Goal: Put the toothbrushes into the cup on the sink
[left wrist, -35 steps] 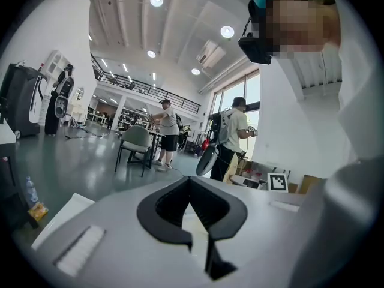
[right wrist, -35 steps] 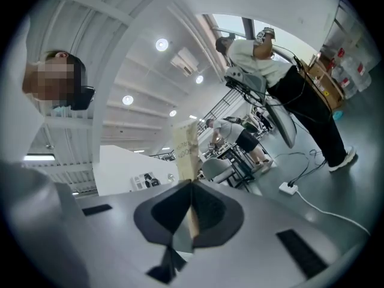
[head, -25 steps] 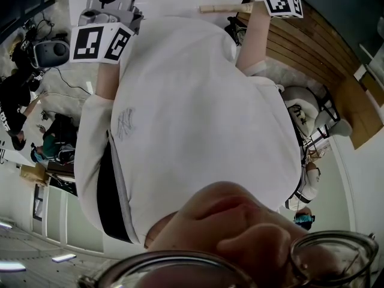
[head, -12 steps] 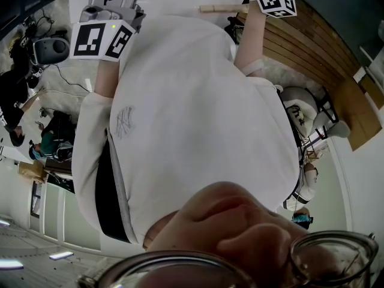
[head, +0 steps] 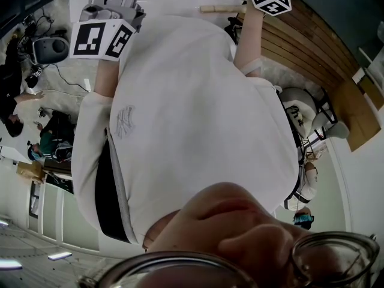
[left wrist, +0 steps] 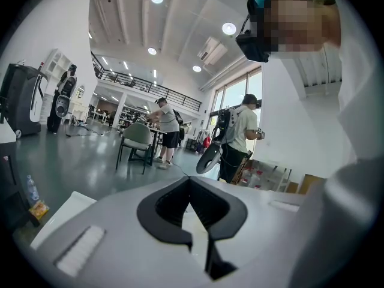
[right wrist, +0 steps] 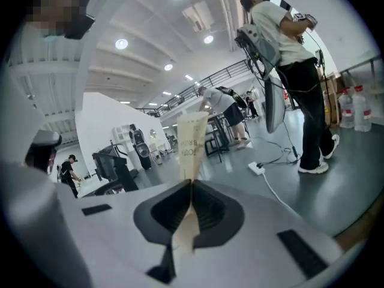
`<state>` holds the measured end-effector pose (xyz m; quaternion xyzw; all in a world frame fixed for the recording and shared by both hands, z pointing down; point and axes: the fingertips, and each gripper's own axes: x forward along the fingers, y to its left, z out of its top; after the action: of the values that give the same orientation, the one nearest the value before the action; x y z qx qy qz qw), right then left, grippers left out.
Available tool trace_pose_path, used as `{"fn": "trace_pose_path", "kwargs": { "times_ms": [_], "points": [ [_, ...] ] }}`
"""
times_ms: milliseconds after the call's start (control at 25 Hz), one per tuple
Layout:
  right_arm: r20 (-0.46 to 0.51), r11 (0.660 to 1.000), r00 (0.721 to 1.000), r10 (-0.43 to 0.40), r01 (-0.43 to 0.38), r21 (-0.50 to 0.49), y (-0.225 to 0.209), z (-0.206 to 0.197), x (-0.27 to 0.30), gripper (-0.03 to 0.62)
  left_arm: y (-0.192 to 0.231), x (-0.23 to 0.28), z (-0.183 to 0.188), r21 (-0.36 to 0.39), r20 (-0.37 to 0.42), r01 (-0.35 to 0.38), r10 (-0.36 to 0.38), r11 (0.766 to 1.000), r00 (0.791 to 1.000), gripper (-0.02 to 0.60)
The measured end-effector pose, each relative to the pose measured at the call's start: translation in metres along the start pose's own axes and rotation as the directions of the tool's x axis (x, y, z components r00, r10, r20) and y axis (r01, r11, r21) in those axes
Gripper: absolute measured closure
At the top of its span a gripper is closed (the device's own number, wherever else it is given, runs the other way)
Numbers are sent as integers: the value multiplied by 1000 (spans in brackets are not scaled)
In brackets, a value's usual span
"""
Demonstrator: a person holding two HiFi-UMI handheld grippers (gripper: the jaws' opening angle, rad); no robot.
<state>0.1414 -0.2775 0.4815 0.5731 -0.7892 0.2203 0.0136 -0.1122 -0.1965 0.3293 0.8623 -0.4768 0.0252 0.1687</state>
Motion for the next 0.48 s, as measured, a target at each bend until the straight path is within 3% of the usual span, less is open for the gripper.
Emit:
{"fn": "trace_pose_path", "kwargs": {
  "times_ms": [480],
  "points": [
    [-68, 997, 997, -29, 24, -80, -2, -7, 3, 580, -1, 2, 0, -1, 0, 7, -7, 1000, 1000, 580]
  ]
}}
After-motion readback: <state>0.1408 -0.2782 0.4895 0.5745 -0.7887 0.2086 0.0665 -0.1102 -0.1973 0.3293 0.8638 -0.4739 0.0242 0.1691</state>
